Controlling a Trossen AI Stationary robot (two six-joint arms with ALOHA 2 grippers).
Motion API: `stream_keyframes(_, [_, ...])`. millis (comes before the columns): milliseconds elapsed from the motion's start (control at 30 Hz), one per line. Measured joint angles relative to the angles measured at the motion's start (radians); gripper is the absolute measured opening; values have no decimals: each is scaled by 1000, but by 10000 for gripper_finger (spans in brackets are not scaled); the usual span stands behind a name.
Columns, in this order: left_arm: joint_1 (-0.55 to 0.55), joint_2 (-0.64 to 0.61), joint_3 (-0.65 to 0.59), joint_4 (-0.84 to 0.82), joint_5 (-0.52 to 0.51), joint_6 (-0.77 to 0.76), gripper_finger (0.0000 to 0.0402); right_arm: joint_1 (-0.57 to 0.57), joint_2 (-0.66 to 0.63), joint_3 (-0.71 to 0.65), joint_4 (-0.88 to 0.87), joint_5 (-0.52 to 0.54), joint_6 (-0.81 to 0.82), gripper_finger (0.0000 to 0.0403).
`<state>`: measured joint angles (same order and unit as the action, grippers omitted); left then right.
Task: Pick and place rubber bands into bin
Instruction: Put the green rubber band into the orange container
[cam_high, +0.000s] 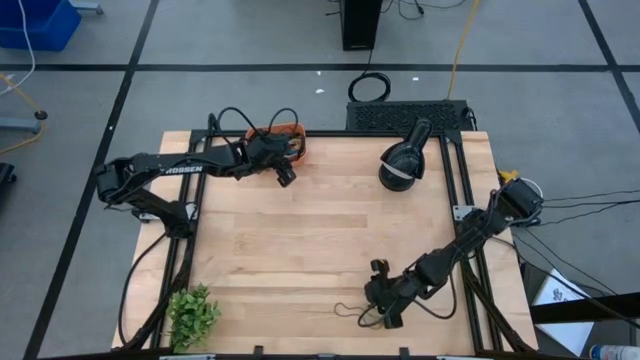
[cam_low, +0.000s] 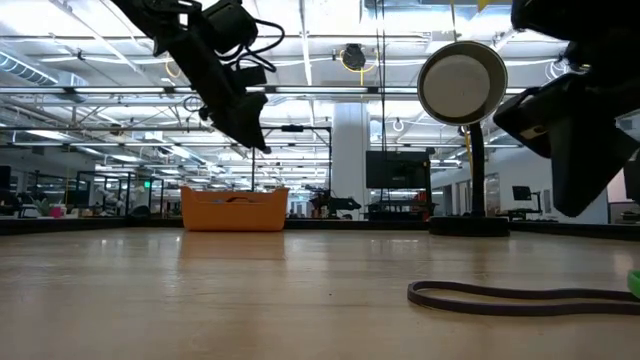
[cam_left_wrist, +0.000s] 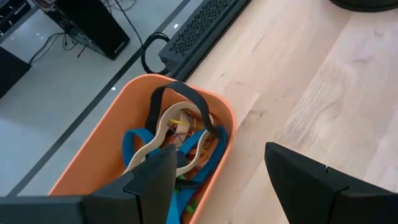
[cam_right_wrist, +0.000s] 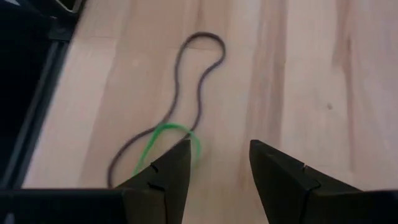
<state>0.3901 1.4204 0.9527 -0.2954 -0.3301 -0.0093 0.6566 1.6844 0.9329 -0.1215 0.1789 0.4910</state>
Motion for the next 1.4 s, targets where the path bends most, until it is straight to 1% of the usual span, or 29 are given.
stream_keyframes(167, [0, 0, 0, 0, 0, 0, 251, 7, 19, 0, 50, 1, 0, 157])
stream_keyframes(300, [0, 0, 0, 0, 0, 0, 251, 7, 63, 0, 94, -10, -4, 156])
stream_keyframes(333, [0, 0, 0, 0, 0, 0, 251, 7, 72, 0, 95, -26, -3, 155])
stream_keyframes(433, [0, 0, 0, 0, 0, 0, 251, 8, 76, 0, 98, -27, 2, 146])
stream_keyframes(667, [0, 0, 0, 0, 0, -10, 251, 13, 76, -6, 99, -27, 4, 105])
stream_keyframes(767, [0, 0, 0, 0, 0, -17, 251, 13, 76, -26, 98, -36, 34, 89])
stream_keyframes(800, [0, 0, 0, 0, 0, -20, 251, 13, 76, -35, 102, -52, 47, 85])
stream_keyframes(933, [0, 0, 0, -1, 0, -20, 251, 13, 76, -67, 169, -54, 62, 75])
stream_keyframes(1133, [0, 0, 0, -1, 0, -21, 251, 13, 76, -84, 199, -64, 60, 61])
stream_keyframes(1233, [0, 0, 0, -1, 0, -23, 251, 13, 76, -86, 215, -79, 41, 42])
stream_keyframes(1333, [0, 0, 0, -1, 0, -23, 251, 13, 76, -86, 216, -79, 18, 10])
stream_keyframes(1400, [0, 0, 0, -1, 0, -23, 251, 13, 76, -86, 221, -77, 17, 5])
